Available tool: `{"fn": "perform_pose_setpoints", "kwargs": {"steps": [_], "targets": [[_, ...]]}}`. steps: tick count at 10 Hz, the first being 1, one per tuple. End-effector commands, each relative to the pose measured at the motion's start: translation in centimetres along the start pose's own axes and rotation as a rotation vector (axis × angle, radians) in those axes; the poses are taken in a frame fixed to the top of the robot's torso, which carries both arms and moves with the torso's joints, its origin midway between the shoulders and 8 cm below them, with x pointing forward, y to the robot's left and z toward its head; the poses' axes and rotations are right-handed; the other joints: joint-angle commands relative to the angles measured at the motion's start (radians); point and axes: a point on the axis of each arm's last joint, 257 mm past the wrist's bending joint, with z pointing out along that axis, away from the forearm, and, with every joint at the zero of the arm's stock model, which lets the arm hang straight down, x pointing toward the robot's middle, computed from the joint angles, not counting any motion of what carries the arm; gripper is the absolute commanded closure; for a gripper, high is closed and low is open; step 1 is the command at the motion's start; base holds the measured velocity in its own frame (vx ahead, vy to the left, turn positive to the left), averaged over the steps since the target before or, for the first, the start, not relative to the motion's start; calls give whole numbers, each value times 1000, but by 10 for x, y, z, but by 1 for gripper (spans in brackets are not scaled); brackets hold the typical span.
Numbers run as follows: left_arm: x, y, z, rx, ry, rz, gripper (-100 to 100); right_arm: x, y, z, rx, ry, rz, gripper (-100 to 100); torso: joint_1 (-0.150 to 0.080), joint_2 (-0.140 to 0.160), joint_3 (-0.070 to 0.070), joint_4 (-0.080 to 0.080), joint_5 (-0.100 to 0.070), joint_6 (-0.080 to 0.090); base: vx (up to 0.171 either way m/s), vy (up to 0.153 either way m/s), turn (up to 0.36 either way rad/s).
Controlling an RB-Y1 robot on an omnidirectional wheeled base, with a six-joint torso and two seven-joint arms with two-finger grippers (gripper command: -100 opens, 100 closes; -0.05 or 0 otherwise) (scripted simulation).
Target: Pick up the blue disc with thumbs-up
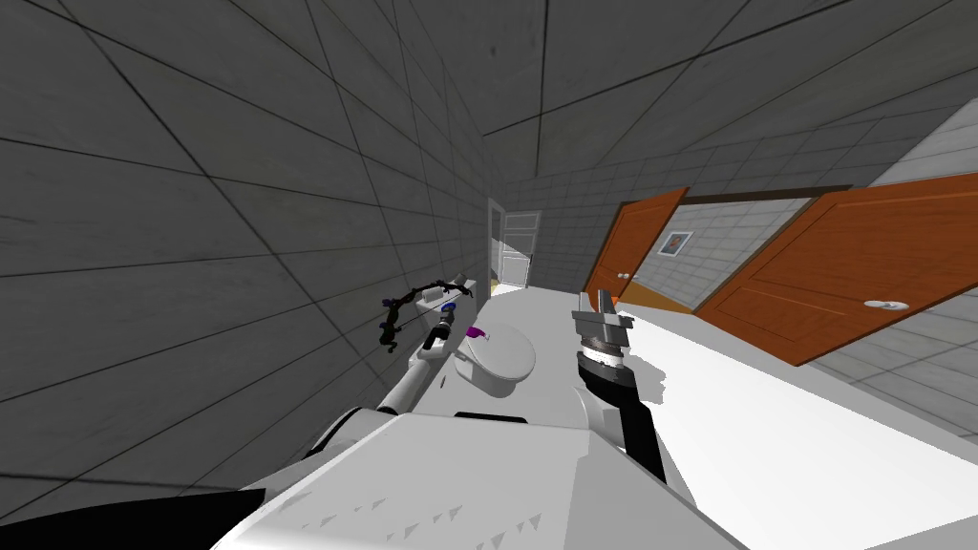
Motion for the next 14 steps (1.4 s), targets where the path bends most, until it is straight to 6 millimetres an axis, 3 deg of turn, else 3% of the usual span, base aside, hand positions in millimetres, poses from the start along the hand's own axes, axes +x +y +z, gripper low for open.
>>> {"fn": "perform_pose_setpoints", "kwargs": {"steps": [1, 4, 5, 7, 9, 11, 12, 14], "targets": [[-4, 3, -11, 3, -2, -4, 100, 0, 0, 0, 0, 0, 0, 0, 0, 0, 0, 0, 0, 0, 36, -1, -7], [-7, 15, -34, -16, -8, -8, 100, 0, 0, 0, 0, 0, 0, 0, 1, -2, -2, -2, 1, 0, 57, 6, -26], [-5, 4, -32, 8, -4, -10, 100, 0, 0, 0, 0, 0, 0, 0, 2, -1, -2, -2, 1, -1, 2, -5, 16], [-8, 18, -51, -20, -11, -11, 100, 0, 0, 0, 0, 0, 0, 0, 3, -2, -2, -2, 2, -1, 63, 6, -45], [-8, 5, -54, 9, -10, -13, 100, 0, 0, 0, 0, 0, 0, 0, 3, -2, -2, -3, 2, -1, 16, 0, 2], [-13, 14, -74, -11, -22, -12, 100, 0, 0, 0, 0, 0, 0, 0, 3, -2, -2, -3, 3, -1, 58, 6, -43], [-13, 4, -77, 10, -21, -13, 100, 0, 0, 0, 0, 0, 0, 0, 4, -3, -3, -3, 3, -1, 30, 5, 2], [-18, 14, -95, -15, -35, -9, 100, 0, 0, 0, 0, 0, 0, 0, 5, -3, -3, -3, 3, -1, 68, 14, -42]]}}
